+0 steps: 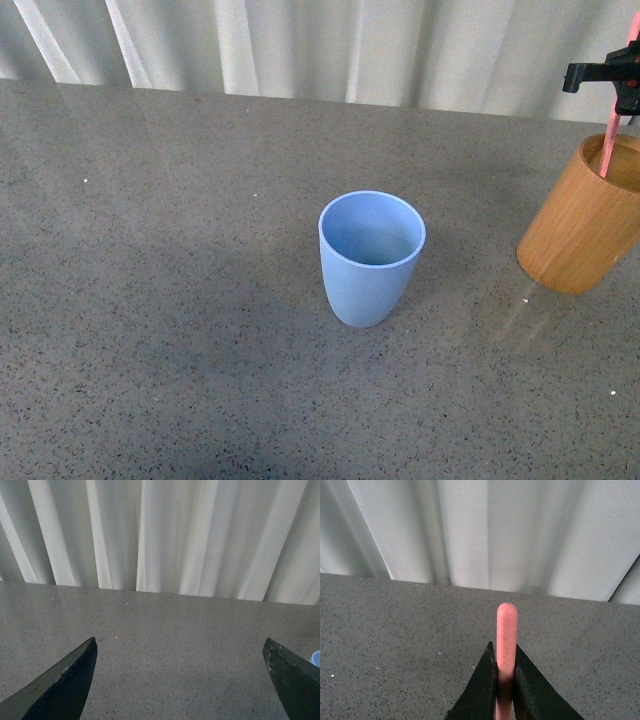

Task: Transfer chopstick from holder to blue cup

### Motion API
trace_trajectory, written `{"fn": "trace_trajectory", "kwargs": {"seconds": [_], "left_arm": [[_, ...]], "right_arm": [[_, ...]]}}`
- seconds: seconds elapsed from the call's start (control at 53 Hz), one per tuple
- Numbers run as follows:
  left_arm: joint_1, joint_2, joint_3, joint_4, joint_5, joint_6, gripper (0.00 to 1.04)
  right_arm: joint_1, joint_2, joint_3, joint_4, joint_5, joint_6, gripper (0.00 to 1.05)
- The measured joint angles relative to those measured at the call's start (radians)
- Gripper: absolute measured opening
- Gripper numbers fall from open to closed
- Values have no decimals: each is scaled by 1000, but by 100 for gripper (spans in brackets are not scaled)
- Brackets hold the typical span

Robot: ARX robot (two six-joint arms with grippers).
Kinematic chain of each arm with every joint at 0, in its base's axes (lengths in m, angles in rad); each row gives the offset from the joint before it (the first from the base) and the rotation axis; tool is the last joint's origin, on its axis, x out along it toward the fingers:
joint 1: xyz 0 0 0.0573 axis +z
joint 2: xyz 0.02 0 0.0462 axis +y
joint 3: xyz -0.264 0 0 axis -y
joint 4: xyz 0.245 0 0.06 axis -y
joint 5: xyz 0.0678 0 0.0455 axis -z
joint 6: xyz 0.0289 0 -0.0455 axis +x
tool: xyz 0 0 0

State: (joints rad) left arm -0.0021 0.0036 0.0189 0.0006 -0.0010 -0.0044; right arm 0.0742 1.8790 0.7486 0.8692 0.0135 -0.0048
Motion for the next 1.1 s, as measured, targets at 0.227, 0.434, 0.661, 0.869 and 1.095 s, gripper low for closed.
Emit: {"fn": "trace_trajectory", "kwargs": {"seconds": [0.227,0.434,0.661,0.869,1.095], "left_arm": [[0,0,0,0,0,0,98],[0,0,0,0,0,0,98],[0,0,0,0,0,0,98],[0,0,0,0,0,0,98],[0,0,0,0,0,0,98]], "right_arm": [[1,-44,-26,9,0,-11,3],[25,-92,-66,52,5,-40,3],[89,-193,-92,87,61,-105,3],[130,-311,-70,36,118,-123,3],[196,-396,16,-45,140,-114,3]]}}
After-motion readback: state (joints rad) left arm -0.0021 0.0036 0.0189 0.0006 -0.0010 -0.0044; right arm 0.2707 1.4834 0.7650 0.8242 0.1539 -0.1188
